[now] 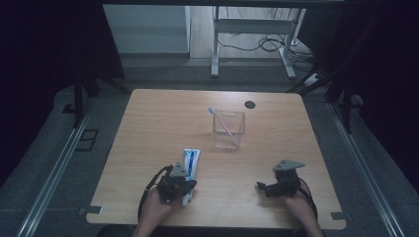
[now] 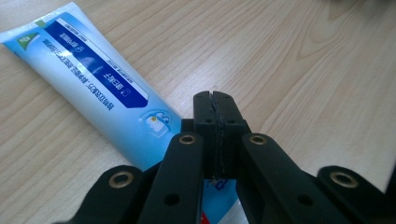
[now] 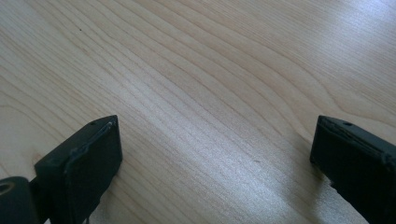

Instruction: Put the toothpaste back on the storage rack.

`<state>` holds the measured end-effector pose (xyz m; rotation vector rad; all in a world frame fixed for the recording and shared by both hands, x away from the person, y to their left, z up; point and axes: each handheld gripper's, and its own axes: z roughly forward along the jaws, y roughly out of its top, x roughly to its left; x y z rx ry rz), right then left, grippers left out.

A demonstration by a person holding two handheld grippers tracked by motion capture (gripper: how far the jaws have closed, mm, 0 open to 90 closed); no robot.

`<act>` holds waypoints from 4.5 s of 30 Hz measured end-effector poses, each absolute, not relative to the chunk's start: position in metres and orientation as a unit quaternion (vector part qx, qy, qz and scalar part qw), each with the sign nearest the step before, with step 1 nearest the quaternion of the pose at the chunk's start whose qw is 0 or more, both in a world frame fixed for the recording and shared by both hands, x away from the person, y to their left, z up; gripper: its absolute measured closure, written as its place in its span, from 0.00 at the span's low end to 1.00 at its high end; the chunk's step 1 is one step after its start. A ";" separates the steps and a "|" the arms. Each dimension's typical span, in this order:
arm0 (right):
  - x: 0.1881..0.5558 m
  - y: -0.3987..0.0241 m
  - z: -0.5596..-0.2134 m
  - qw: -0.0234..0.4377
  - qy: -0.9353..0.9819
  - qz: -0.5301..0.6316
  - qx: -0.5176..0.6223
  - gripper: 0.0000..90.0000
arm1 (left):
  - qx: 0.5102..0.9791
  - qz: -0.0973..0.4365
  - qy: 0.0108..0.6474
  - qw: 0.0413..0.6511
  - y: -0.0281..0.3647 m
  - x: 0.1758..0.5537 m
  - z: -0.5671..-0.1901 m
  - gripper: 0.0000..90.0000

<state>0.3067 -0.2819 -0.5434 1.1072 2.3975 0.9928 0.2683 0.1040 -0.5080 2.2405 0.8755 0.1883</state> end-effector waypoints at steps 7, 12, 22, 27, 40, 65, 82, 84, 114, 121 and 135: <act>0.307 -0.282 -0.543 0.159 0.839 0.347 0.388 0.02 | 0.876 0.073 0.343 0.332 0.104 0.269 -0.511 0.99; 0.307 -0.282 -0.543 0.159 0.839 0.348 0.388 0.02 | 0.879 0.079 0.354 0.310 0.111 0.272 -0.519 0.99; 0.307 -0.282 -0.543 0.159 0.839 0.347 0.388 0.02 | 0.871 0.079 0.363 0.321 0.129 0.276 -0.515 0.99; 0.307 -0.282 -0.543 0.159 0.839 0.347 0.388 0.02 | 0.870 0.084 0.366 0.321 0.140 0.279 -0.515 0.98; 0.307 -0.282 -0.543 0.159 0.839 0.347 0.388 0.02 | 0.871 0.079 0.356 0.330 0.149 0.284 -0.503 0.94; 0.307 -0.282 -0.543 0.159 0.838 0.348 0.388 0.02 | 0.913 0.011 0.335 0.232 0.150 0.329 -0.484 0.73; 0.306 -0.282 -0.543 0.159 0.839 0.347 0.389 0.02 | 0.925 -0.017 0.333 0.182 0.124 0.349 -0.496 0.58; 0.306 -0.282 -0.543 0.159 0.839 0.347 0.389 0.02 | 0.927 -0.020 0.330 0.176 0.122 0.351 -0.498 0.57; 0.307 -0.282 -0.543 0.159 0.838 0.347 0.389 0.03 | 0.921 -0.029 0.340 0.185 0.123 0.354 -0.498 0.82; 0.307 -0.282 -0.543 0.159 0.838 0.347 0.389 0.03 | 0.921 -0.028 0.339 0.192 0.123 0.354 -0.497 0.83; 0.307 -0.282 -0.543 0.159 0.838 0.348 0.389 0.03 | 0.908 -0.018 0.332 0.253 0.127 0.350 -0.480 0.83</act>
